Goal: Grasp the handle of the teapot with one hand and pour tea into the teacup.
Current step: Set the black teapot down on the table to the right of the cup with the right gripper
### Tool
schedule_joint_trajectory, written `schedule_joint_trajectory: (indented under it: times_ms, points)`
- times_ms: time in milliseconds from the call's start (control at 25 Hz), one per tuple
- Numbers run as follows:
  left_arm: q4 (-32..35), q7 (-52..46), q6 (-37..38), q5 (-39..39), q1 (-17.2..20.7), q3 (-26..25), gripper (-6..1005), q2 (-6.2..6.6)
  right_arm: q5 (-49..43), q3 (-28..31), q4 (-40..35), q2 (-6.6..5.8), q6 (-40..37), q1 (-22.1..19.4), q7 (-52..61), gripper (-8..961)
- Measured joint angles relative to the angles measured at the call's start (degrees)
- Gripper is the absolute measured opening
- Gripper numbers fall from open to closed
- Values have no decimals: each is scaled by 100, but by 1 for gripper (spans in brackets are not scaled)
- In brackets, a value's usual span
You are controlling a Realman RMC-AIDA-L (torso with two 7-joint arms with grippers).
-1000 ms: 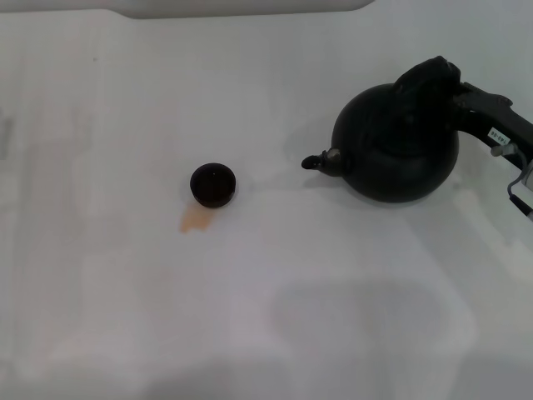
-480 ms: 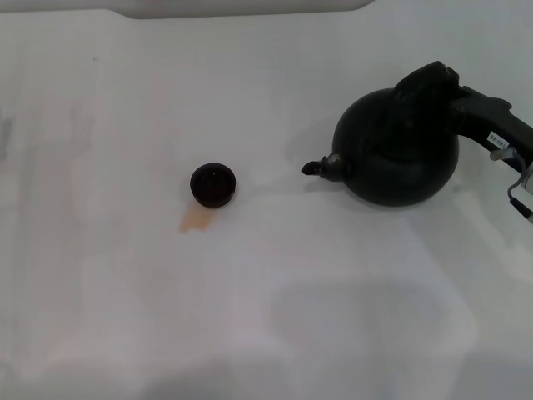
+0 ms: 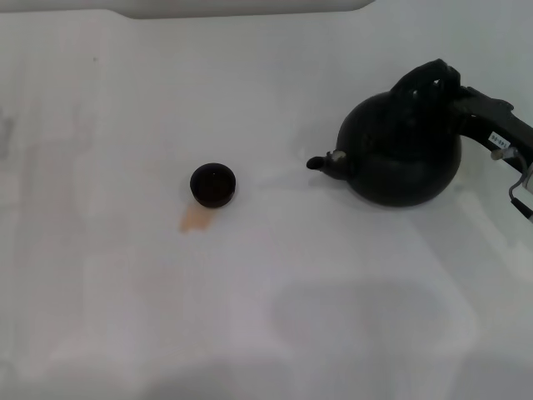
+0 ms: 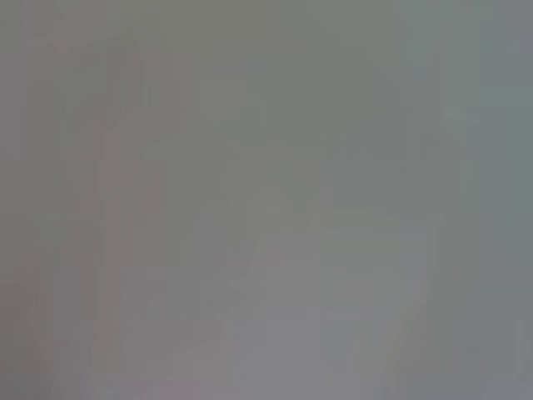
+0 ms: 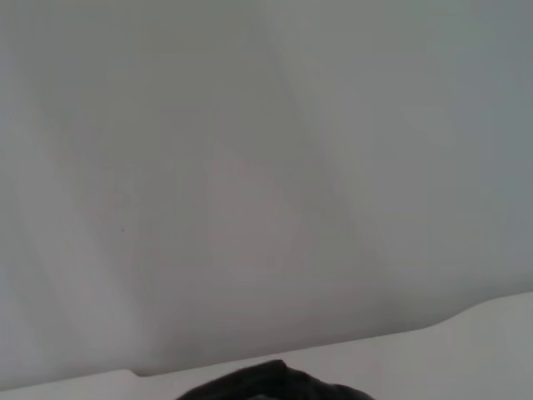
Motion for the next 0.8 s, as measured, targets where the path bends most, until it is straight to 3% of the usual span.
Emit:
schedule_joint_trajectory:
  times_ms: [520, 600, 800]
  points:
    - [0, 3, -9, -1, -2, 0, 877, 0, 7, 85, 15, -30, -129, -116, 10, 393]
    - [0, 4, -9, -1, -6, 0, 877, 0, 5, 155, 22, -34, -212, -185, 20, 570]
    - [0, 6, -9, -1, -6, 0, 876, 0, 2, 258, 28, -67, -448, -356, 40, 633]
